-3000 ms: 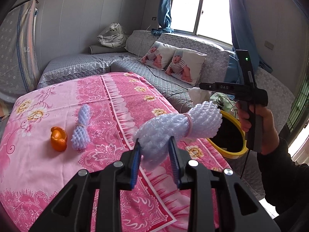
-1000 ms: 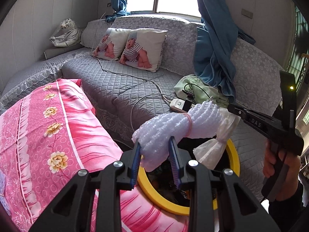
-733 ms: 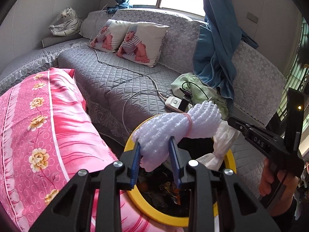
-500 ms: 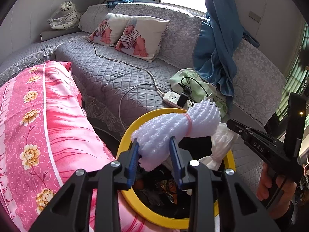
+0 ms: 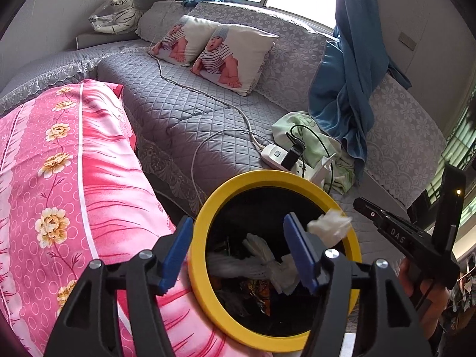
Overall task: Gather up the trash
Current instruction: 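Open both tools over the yellow bin to drop the foam net and white bag, then move both tools back over the bed toward the orange peel and foam net, then grasp the orange peel with the left tool while the right tool grasps the lavender foam net, then carry the orange peel and foam net over the yellow bin with both tools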
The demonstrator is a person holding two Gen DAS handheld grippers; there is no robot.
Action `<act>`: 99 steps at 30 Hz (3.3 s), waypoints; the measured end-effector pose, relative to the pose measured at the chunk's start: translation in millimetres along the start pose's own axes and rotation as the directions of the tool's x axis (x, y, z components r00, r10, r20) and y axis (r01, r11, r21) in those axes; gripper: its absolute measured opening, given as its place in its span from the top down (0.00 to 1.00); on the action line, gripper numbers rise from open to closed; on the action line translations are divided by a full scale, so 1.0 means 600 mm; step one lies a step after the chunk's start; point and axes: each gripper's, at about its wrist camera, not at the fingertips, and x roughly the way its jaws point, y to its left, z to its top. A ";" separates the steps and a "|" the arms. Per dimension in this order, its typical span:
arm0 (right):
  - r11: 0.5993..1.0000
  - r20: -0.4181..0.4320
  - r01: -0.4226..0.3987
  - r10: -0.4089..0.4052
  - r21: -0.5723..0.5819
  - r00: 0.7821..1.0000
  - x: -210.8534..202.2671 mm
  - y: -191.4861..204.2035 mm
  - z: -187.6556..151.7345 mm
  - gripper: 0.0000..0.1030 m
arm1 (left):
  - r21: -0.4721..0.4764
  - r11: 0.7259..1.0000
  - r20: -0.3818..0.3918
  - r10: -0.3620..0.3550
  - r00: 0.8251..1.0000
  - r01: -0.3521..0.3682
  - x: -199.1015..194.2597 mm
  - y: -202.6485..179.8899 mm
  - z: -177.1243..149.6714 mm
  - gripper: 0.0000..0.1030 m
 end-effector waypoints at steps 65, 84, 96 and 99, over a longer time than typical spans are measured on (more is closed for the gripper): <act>0.535 -0.515 -0.695 0.470 -0.480 0.717 0.022 0.869 -0.254 0.53 | -0.650 0.701 0.039 0.415 0.909 -0.292 -0.397 0.656 -0.212 0.37; 0.553 -0.525 -0.700 0.470 -0.451 0.710 0.040 0.879 -0.247 0.89 | -0.674 0.694 0.046 0.382 0.923 -0.253 -0.385 0.670 -0.208 0.75; 0.586 -0.454 -0.673 0.498 -0.452 0.739 -0.001 0.830 -0.196 0.89 | -0.654 0.711 0.067 0.395 0.916 -0.259 -0.398 0.650 -0.209 0.78; 0.589 -0.427 -0.671 0.518 -0.451 0.742 -0.021 0.802 -0.178 0.89 | -0.642 0.723 0.092 0.402 0.911 -0.254 -0.411 0.637 -0.209 0.79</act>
